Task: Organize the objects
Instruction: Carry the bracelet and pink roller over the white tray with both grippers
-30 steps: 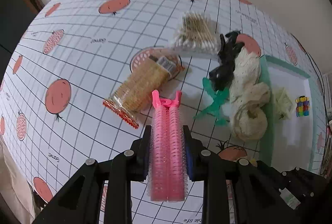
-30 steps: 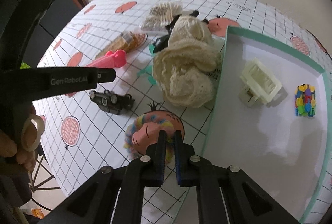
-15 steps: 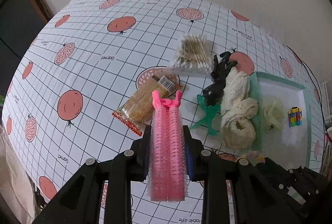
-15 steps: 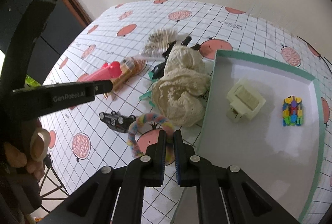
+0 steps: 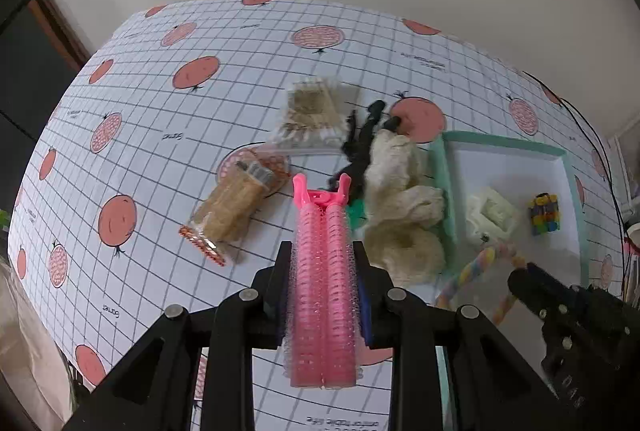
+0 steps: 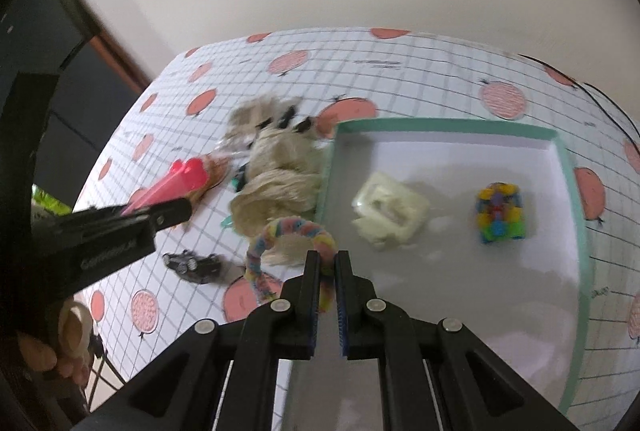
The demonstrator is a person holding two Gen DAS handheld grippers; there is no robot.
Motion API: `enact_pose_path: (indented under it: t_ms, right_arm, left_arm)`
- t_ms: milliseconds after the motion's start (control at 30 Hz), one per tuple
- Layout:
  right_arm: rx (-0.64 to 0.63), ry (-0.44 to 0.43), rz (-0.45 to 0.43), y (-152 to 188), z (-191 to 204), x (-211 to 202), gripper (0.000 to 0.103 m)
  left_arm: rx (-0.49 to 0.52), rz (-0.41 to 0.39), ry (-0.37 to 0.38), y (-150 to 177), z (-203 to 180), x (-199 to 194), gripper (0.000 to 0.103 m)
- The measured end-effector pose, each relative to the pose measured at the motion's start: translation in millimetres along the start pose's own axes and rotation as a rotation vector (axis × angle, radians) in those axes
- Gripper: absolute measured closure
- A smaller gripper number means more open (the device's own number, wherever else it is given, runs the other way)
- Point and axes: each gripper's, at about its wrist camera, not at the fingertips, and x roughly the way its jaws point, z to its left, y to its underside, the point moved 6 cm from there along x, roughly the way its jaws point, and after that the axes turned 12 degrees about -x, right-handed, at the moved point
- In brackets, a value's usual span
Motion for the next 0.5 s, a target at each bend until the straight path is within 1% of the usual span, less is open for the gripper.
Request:
enact_pose_path:
  t_ms: [267, 300, 500]
  right_arm:
    - [0.098, 0.023, -0.011, 8.0, -43.6, -7.7, 0.095]
    - [0.106, 0.025, -0.013, 8.7, -47.3, -8.5, 0.095]
    - [0.147, 0.04, -0.023, 13.2, -67.2, -14.1, 0.095]
  left_arm:
    - [0.065, 0.001, 0.018, 7.7, -34.1, -3.3, 0.075]
    - [0.099, 0.002, 0.029, 9.5, -39.4, -3.5, 0.075]
    - [0.136, 0.004, 0.034, 17.9, -63.6, -4.7, 0.075]
